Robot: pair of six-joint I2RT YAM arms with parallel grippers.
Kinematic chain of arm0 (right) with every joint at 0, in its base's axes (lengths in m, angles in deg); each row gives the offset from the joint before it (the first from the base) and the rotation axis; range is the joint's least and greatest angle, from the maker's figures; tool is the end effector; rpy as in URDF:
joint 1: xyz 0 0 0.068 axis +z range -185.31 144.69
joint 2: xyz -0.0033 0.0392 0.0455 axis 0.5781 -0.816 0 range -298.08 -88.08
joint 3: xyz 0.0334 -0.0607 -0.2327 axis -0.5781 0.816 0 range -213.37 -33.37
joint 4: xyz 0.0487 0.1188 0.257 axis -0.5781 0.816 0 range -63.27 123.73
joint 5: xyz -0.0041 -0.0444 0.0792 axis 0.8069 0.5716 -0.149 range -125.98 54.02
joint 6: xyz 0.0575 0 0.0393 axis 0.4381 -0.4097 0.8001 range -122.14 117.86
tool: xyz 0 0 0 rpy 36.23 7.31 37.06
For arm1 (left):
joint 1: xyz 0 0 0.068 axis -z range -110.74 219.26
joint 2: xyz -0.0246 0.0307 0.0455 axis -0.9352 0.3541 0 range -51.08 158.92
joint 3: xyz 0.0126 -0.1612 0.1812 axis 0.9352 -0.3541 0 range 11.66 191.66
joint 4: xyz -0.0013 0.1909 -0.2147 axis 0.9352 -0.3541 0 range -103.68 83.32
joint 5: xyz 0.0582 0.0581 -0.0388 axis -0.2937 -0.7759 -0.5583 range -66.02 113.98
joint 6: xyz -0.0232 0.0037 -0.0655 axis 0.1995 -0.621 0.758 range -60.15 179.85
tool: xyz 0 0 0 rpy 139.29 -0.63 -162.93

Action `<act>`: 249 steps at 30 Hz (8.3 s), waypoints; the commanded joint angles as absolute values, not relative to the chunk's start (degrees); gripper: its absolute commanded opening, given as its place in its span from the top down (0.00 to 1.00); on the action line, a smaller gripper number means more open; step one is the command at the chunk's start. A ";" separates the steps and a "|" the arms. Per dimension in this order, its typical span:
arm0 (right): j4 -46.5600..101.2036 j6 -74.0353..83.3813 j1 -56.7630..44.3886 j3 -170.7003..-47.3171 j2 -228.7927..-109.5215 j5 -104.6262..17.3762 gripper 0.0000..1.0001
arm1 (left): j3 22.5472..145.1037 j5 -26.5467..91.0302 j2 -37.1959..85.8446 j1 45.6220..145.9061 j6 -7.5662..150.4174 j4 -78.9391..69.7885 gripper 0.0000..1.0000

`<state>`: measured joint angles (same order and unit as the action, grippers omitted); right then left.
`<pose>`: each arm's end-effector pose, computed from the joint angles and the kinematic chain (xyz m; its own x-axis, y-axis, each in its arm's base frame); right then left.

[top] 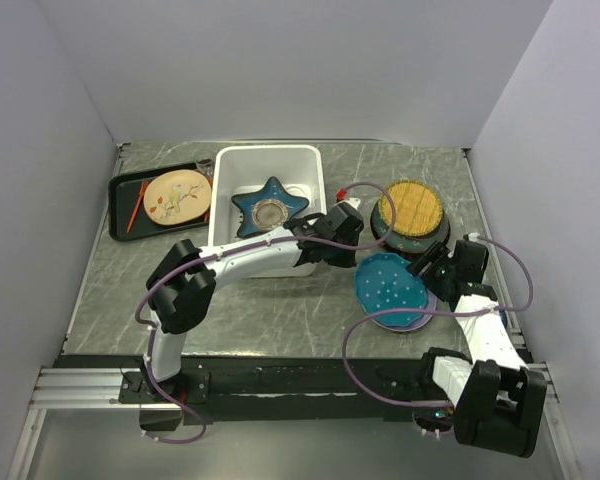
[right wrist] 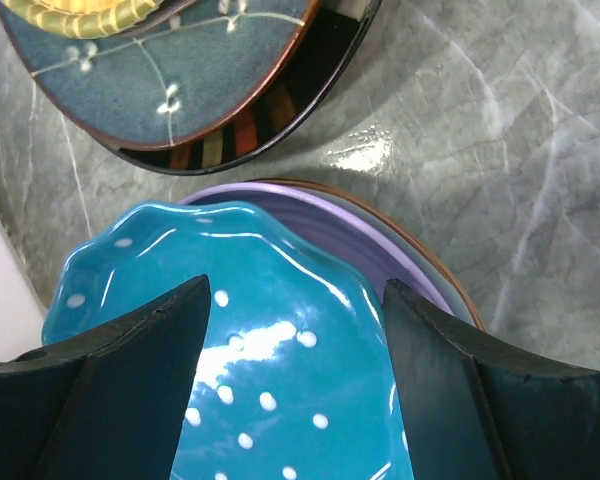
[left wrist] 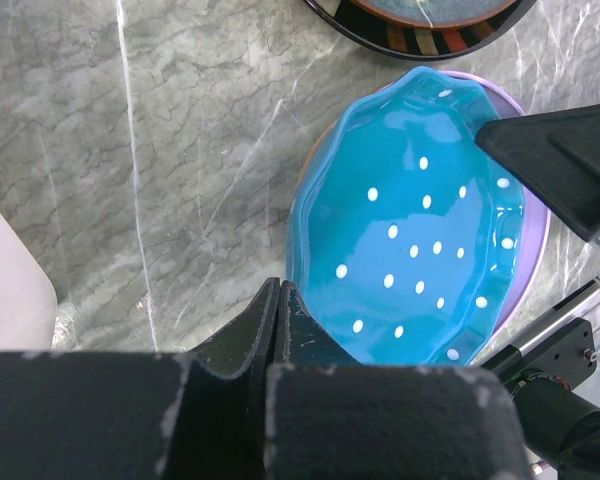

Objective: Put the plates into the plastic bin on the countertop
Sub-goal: Pick up the plate from the corner of the board, then place the plate in the plastic bin.

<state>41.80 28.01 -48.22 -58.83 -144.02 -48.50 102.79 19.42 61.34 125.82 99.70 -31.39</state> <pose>0.2418 -0.0428 0.1276 -0.5666 0.6328 -0.5277 0.4102 0.7721 0.4853 0.2655 -0.3939 0.1919 -0.8178 0.0791 -0.5700 0.3610 0.8418 -0.4013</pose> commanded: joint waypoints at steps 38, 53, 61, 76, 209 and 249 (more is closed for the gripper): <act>38.15 28.62 -47.27 -58.25 -143.80 -49.96 0.24 | 109.39 32.59 68.98 123.93 96.58 -30.41 0.49; 37.63 28.80 -47.27 -57.72 -143.36 -50.75 0.24 | 109.13 35.05 69.86 124.11 96.85 -29.62 0.61; 37.89 28.80 -47.27 -57.63 -142.48 -50.93 0.24 | 109.21 34.88 69.51 124.11 96.58 -29.88 0.80; 38.68 28.97 -47.36 -57.45 -135.62 -54.70 0.18 | 107.98 32.51 65.38 124.11 96.58 -30.32 0.95; 41.32 28.88 -47.36 -60.53 -127.27 -63.58 0.09 | 106.41 26.88 34.97 99.59 92.80 -35.07 0.99; 40.79 27.92 -47.44 -59.30 -127.89 -63.93 0.09 | 99.02 25.56 35.22 89.04 93.51 -32.34 0.99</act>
<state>42.63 28.82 -47.67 -59.81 -128.06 -63.40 98.09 23.90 35.64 89.21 91.00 -41.62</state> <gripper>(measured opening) 0.914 0.151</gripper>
